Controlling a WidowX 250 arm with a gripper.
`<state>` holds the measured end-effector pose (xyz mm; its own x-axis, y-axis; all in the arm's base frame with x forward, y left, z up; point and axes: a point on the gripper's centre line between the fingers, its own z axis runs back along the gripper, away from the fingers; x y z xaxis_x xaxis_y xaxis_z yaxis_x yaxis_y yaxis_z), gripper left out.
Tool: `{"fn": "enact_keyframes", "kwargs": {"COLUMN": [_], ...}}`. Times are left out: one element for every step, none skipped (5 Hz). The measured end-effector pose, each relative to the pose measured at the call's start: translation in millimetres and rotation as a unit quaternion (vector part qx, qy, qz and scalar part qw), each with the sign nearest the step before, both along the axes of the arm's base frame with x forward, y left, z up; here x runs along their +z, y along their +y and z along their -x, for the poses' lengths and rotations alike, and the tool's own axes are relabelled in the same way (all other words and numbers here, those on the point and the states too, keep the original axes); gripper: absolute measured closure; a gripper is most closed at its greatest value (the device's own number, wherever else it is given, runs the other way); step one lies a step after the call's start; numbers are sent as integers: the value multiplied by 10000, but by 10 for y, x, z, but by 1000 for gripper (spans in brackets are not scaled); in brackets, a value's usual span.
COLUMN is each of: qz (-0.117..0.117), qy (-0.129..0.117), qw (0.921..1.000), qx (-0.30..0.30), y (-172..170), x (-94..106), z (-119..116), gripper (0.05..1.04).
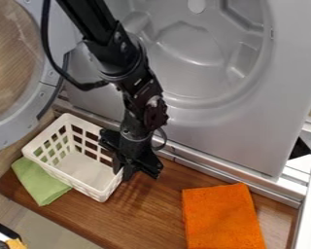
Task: Deplacer le panier á droite de l´éponge
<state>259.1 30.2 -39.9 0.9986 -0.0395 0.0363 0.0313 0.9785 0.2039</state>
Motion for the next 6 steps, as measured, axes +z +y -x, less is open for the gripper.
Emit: {"fn": "enact_keyframes", "kwargs": {"qz": [-85,-133,-267,-245,-278,-186], "qy": [-125,-335,-394,-611,-576,-567], "qw": [9999,9992,9982,9952,9924,9890], "qx": [-50,-192,-372,-721,-1047,-1353], "y": [-113,-352,-603,-955,-1295,-1650], "x": [180,385,543,673,655,580], "z": [-31,-101,-75,-206,-253,-285], "gripper": [980,989,992,992,992,992]}}
